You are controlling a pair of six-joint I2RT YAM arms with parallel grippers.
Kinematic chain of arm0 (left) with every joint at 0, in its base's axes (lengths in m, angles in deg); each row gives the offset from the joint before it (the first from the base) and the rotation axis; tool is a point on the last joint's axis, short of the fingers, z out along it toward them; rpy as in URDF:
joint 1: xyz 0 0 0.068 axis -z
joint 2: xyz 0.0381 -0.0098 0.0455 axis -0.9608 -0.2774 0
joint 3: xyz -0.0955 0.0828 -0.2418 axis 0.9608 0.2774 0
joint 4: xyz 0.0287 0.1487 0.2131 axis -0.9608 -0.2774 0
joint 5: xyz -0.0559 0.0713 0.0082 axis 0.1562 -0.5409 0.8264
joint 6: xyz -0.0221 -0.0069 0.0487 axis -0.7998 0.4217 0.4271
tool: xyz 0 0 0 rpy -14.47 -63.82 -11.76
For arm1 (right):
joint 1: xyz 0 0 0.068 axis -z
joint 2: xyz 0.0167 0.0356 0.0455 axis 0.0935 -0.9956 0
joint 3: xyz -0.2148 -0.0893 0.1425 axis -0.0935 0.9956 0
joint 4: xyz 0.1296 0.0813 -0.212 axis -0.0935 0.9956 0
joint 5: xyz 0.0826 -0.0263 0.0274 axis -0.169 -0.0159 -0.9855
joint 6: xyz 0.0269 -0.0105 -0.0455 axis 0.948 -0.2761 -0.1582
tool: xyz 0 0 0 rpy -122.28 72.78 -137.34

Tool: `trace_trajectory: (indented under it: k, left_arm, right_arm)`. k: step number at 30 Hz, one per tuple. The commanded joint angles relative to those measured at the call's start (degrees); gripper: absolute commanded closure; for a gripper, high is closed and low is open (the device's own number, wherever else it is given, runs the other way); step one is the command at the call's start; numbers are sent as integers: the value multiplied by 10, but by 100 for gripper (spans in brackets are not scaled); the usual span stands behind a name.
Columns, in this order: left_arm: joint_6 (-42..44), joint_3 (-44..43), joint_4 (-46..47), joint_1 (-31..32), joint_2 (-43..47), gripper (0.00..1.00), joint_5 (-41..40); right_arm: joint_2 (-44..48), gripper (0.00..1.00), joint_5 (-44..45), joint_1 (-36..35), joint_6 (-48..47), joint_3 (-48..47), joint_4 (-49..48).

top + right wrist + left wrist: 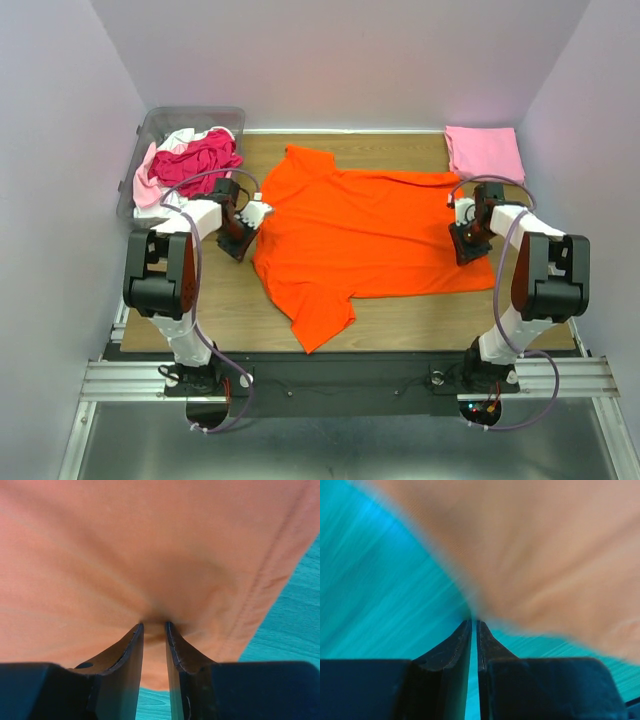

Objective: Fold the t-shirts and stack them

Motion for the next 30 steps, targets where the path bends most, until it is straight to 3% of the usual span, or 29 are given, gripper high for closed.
trace_trajectory:
  k: [1, 6, 11, 16, 22, 28, 30]
  left_arm:
    - [55, 11, -59, -24, 35, 79, -82]
    - [82, -54, -102, -19, 60, 59, 0]
    - [131, -105, -154, 48, 144, 59, 111]
    - [123, -87, -157, 204, 172, 64, 158]
    - [20, 9, -30, 363, 155, 67, 123]
    - [8, 52, 24, 434, 78, 68, 73]
    - [21, 84, 22, 467, 69, 72, 69]
  right_arm:
    - [14, 69, 18, 1, -17, 14, 3]
    - [45, 67, -64, 0, -18, -5, 41]
    - [69, 62, -137, -1, -18, -52, 93]
    - [90, 61, -144, -1, -7, -83, 120]
    - [62, 63, -74, -1, -14, -50, 113]
    - [45, 64, -21, -1, -9, -17, 70]
    - [35, 64, -9, -1, -23, 5, 65]
